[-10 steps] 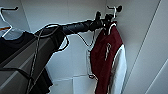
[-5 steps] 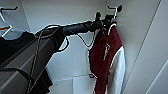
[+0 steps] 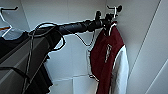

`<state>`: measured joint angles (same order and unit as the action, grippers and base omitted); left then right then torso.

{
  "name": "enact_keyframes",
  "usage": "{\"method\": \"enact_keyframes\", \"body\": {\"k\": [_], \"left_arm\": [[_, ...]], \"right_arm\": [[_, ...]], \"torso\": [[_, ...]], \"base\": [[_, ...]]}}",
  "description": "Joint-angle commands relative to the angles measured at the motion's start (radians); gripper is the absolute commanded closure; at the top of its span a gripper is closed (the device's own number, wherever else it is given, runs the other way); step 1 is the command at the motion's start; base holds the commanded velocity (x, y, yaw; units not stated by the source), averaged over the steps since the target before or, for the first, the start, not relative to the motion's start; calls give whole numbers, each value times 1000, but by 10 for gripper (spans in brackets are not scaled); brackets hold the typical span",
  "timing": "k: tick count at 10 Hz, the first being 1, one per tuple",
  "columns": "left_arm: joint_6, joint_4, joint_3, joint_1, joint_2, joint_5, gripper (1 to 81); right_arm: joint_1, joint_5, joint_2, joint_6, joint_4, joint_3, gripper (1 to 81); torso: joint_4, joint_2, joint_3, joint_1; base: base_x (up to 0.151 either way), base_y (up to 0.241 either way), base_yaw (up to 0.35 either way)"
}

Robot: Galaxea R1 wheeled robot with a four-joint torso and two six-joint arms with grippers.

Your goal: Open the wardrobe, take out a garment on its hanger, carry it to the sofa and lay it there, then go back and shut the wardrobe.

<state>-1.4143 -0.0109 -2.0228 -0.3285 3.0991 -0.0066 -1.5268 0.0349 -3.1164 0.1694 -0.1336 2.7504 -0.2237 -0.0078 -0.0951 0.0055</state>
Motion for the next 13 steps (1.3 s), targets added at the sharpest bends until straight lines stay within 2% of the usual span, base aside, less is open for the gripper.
{"method": "enact_keyframes", "body": {"k": [1,4,5,9,13], "left_arm": [[3,31,1,-208,-2,-53,10],[3,28,1,-204,1,-53,10],[3,28,1,-203,0,-53,811],[3,28,6,-200,-8,-53,811],[3,34,30,-221,-71,-50,811]], "right_arm": [[33,-52,-6,1,11,-3,10],[32,-52,-7,1,11,-3,10],[32,-52,-6,1,11,-3,10],[32,-50,-6,1,12,-3,10],[33,-52,-6,1,11,-8,10]], "torso": [[0,0,0,0],[0,0,0,0],[0,0,0,0],[0,0,0,0],[0,0,0,0]], "base": [[0,0,0],[0,0,0],[0,0,0],[0,0,0],[0,0,0]]}}
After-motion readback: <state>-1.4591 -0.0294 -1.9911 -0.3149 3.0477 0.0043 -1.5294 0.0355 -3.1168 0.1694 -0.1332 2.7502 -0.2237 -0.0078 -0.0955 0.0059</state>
